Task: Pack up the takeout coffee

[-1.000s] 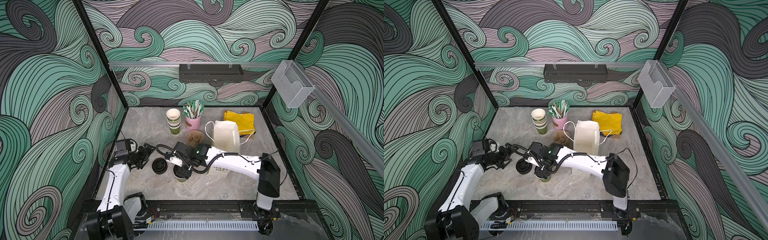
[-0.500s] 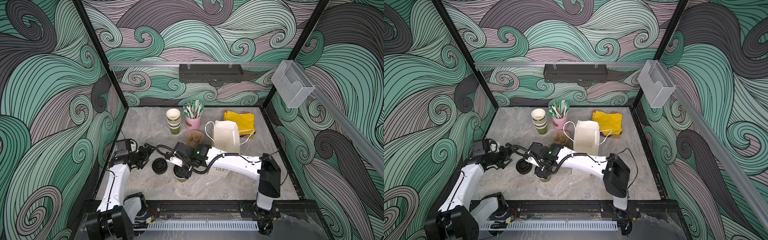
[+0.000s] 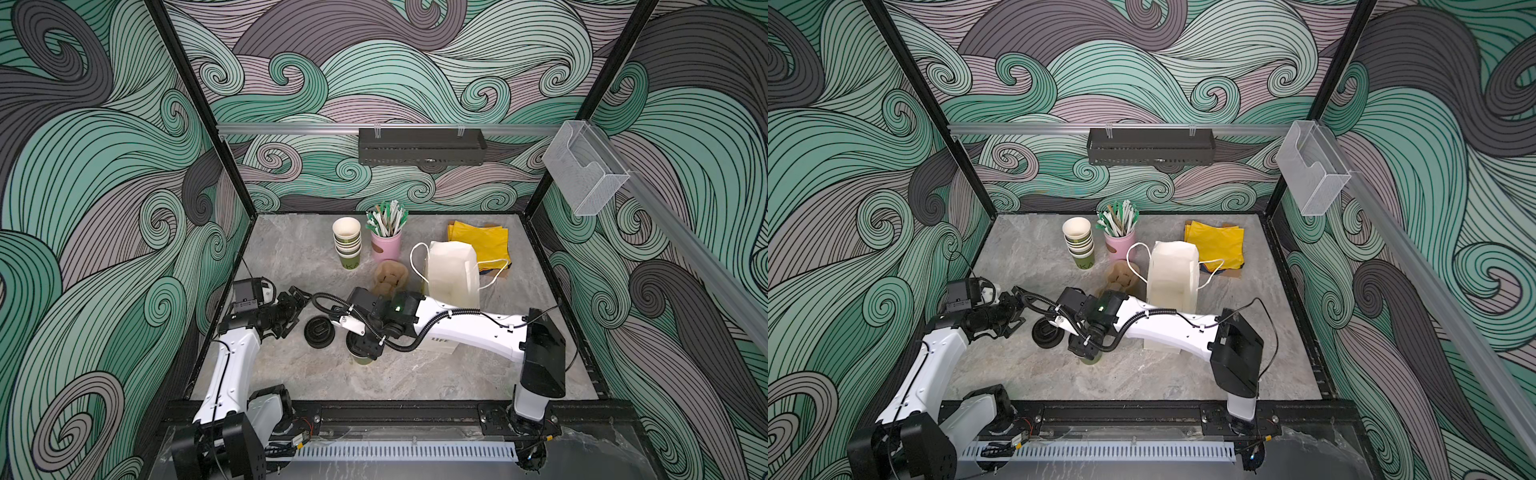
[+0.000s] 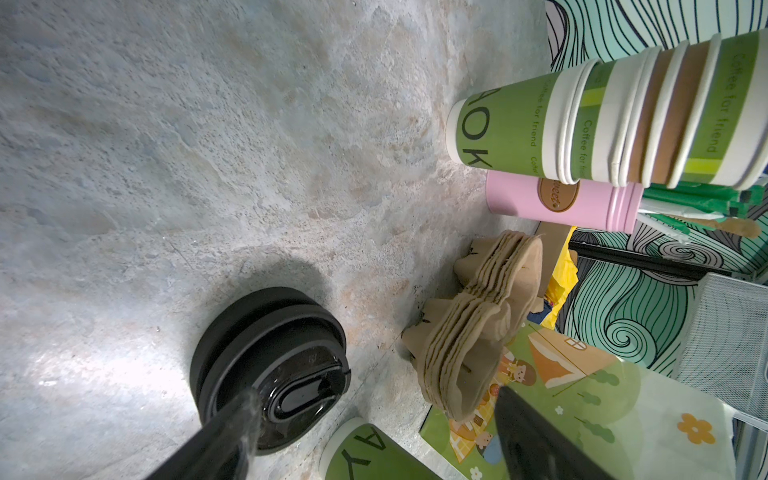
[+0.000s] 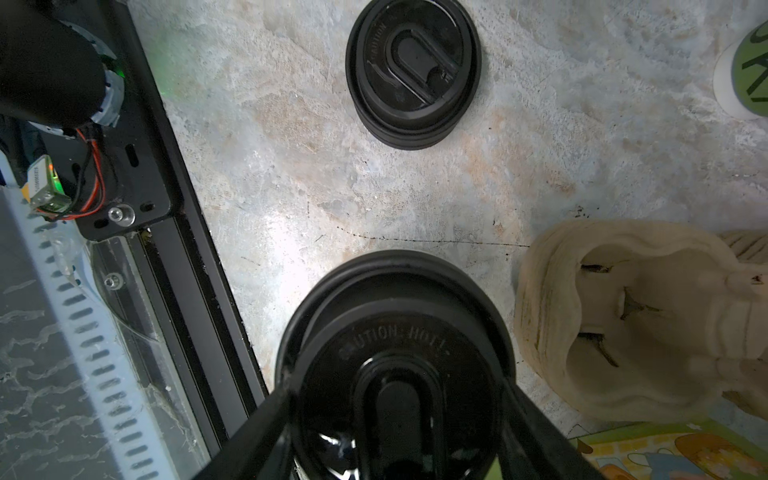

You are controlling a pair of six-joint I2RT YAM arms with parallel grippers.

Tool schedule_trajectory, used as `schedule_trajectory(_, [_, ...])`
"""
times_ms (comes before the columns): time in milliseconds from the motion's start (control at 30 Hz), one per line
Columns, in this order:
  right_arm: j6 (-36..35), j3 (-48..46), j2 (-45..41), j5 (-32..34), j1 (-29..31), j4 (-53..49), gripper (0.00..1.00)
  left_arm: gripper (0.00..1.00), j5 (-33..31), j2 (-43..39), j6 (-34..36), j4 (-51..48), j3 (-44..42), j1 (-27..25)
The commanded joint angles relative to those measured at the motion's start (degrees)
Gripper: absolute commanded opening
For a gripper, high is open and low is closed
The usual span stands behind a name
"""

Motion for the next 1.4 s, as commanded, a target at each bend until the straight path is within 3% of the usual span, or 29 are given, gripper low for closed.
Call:
schedule_trajectory(0, [0.4, 0.1, -2.5, 0.6, 0.3, -1.0, 0.69, 0.91, 0.4, -1.1, 1.2, -1.2, 0.5, -0.5])
schedule_trajectory(1367, [0.2, 0.5, 2.8, -0.4, 0.3, -2.3, 0.7, 0.91, 0.6, -1.2, 1.5, -1.8, 0.5, -2.0])
